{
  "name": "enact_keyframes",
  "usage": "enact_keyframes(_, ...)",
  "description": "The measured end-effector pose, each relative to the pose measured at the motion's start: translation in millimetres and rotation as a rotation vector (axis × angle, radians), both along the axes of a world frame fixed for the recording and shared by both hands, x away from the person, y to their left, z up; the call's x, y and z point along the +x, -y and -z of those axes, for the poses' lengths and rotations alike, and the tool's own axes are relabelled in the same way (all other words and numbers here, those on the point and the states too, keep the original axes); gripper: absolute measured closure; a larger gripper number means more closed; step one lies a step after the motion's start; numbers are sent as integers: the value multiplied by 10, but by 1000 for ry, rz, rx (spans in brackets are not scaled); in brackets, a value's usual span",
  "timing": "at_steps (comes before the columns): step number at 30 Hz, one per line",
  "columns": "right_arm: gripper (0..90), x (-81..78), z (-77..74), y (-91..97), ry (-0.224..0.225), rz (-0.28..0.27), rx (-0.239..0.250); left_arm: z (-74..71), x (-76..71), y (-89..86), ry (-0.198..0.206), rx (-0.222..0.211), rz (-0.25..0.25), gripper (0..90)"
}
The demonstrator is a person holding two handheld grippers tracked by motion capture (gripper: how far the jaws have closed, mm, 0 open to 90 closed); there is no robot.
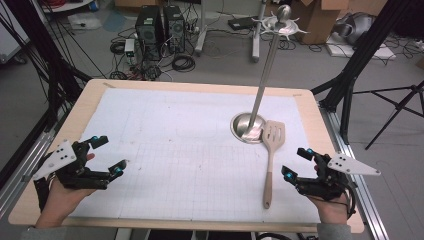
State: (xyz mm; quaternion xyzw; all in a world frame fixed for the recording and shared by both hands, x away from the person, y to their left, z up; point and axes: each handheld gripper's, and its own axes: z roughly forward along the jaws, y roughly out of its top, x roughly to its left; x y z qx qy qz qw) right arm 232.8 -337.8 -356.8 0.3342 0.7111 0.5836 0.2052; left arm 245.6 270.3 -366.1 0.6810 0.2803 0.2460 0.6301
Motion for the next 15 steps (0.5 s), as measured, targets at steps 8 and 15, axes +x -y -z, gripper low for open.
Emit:
enact_keyframes(8, 157, 118, 189, -2, -81, 4, -39, 60, 9, 5, -19, 15, -7, 24)
enact_keyframes(15, 196, 169, 215, 11, -89, -5, -26, 83, 18, 29, -24, 34, 3, 24)
